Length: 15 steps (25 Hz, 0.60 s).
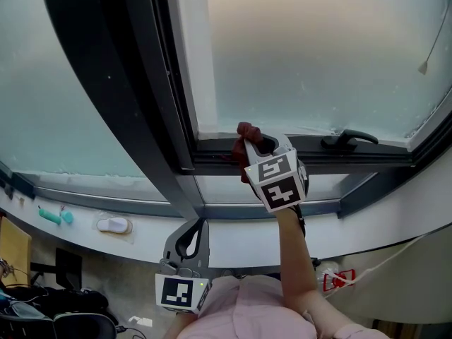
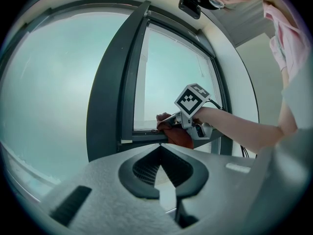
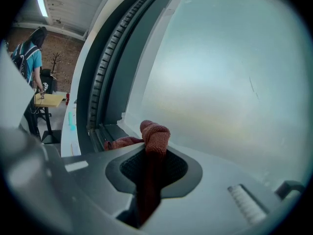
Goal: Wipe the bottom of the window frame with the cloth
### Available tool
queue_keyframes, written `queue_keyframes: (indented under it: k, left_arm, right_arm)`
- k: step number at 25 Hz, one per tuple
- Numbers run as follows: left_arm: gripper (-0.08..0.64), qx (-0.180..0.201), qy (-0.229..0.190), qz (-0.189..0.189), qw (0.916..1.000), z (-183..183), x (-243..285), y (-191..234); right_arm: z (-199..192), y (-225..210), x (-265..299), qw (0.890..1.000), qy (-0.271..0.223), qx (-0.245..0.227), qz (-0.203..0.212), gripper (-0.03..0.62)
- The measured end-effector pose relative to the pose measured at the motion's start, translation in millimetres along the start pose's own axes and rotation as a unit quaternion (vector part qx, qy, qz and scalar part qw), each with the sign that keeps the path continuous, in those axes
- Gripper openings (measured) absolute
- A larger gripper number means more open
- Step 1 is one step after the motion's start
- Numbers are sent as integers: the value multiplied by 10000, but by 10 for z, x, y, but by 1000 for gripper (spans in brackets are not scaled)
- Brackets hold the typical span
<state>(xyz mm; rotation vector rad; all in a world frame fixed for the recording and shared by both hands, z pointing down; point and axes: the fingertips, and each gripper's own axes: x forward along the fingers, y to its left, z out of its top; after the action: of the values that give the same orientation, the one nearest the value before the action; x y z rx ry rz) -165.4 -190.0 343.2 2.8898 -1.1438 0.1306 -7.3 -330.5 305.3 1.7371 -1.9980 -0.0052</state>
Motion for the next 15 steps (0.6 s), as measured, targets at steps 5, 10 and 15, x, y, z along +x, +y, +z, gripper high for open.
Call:
queue_keyframes:
  k: [5,10,15]
  left_arm:
    - [-5,30,-3,-42,10000,13,13,-6]
    - [-5,-1,-61,-82,9999,39,47,-32]
    - [-5,5,-46,-108,9999,34,58,-51]
  right_arm:
    - [-75,-112,-59,9998,57,167,-77,61]
    - [-109,-189,-83,9994,18,326,-76,61]
    - [-142,-247,-111,9990,-21,445,-83,61]
